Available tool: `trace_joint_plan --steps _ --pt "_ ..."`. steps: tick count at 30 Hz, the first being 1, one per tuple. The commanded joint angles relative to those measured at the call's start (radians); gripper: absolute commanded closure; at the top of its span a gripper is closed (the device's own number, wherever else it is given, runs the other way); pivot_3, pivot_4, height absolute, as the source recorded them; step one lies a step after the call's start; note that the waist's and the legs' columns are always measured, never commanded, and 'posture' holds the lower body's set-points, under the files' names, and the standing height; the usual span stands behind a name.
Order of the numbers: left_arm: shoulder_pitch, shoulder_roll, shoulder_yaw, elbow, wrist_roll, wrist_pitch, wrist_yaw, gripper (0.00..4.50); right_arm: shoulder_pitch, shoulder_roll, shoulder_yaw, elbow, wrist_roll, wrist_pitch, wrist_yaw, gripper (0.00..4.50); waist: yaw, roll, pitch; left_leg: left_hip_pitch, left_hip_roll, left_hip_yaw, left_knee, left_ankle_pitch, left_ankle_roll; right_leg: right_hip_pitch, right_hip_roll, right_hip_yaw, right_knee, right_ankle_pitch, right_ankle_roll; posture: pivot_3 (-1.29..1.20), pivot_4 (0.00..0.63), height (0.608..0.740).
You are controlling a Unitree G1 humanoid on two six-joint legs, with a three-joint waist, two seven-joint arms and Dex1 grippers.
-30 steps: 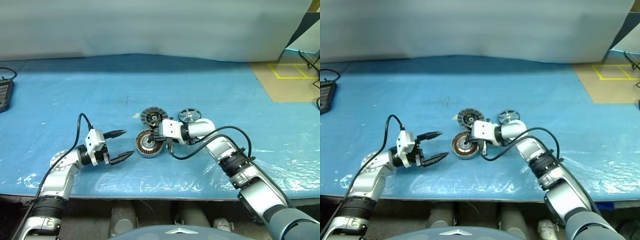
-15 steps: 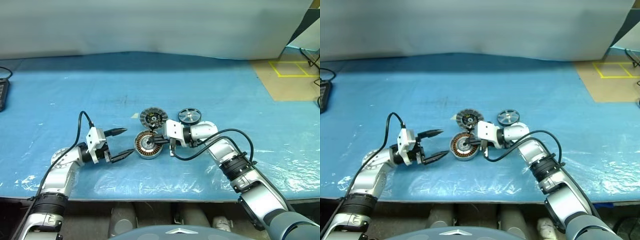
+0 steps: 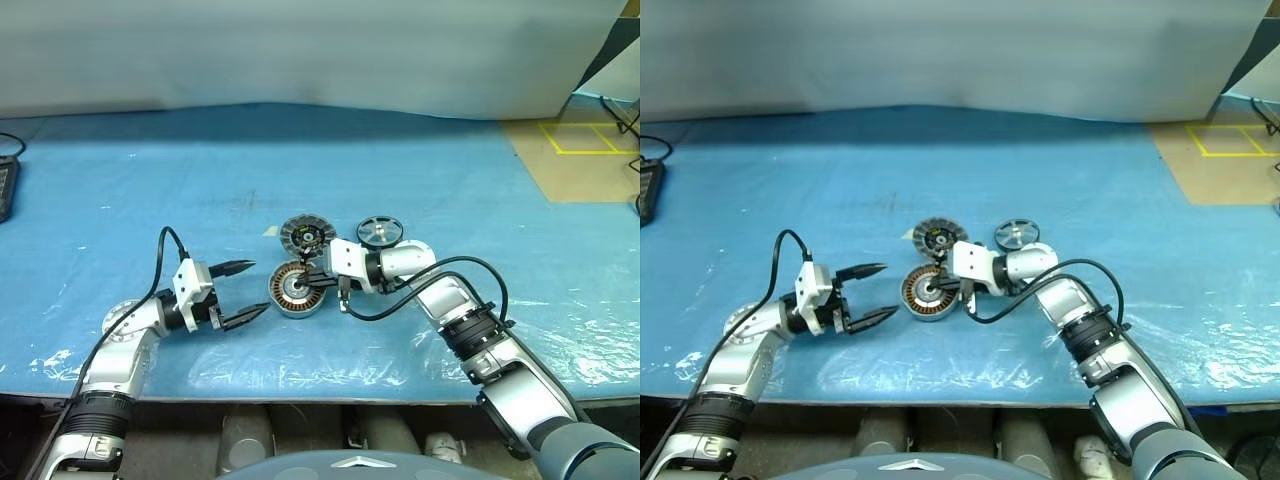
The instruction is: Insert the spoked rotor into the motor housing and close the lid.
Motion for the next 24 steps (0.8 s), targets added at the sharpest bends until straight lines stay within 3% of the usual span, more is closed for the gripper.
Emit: trace_joint_plan --steps 1,11,24 --pt "-0.002 0.009 0.003 -0.050 -0.015 0.024 0.012 0.00 -0.002 -0.015 0.018 0.009 -0.043 -0.020 -0.006 4.49 0.000 0.000 0.000 0.000 0.000 0.000 0.000 0.000 0.000 0.000 0.000 0.000 0.000 0.000 0.000 0.00 0.150 0.740" --pt "-0.005 0.011 0.005 -0.063 -0.013 0.044 0.016 0.00 0.002 -0.017 0.027 0.027 -0.057 -0.036 -0.004 4.49 -0.001 0.000 0.000 0.000 0.000 0.000 -0.002 0.000 0.000 0.000 0.000 0.000 -0.002 0.000 0.000 0.00 0.150 0.740" --pt "-0.003 0.003 0.001 -0.011 -0.004 0.009 -0.008 0.00 -0.021 -0.013 -0.035 -0.103 0.061 0.046 0.056 4.49 -0.001 0.000 0.000 -0.004 0.000 0.001 -0.003 0.000 0.000 -0.005 0.001 0.000 -0.003 0.000 0.000 0.00 0.150 0.740"
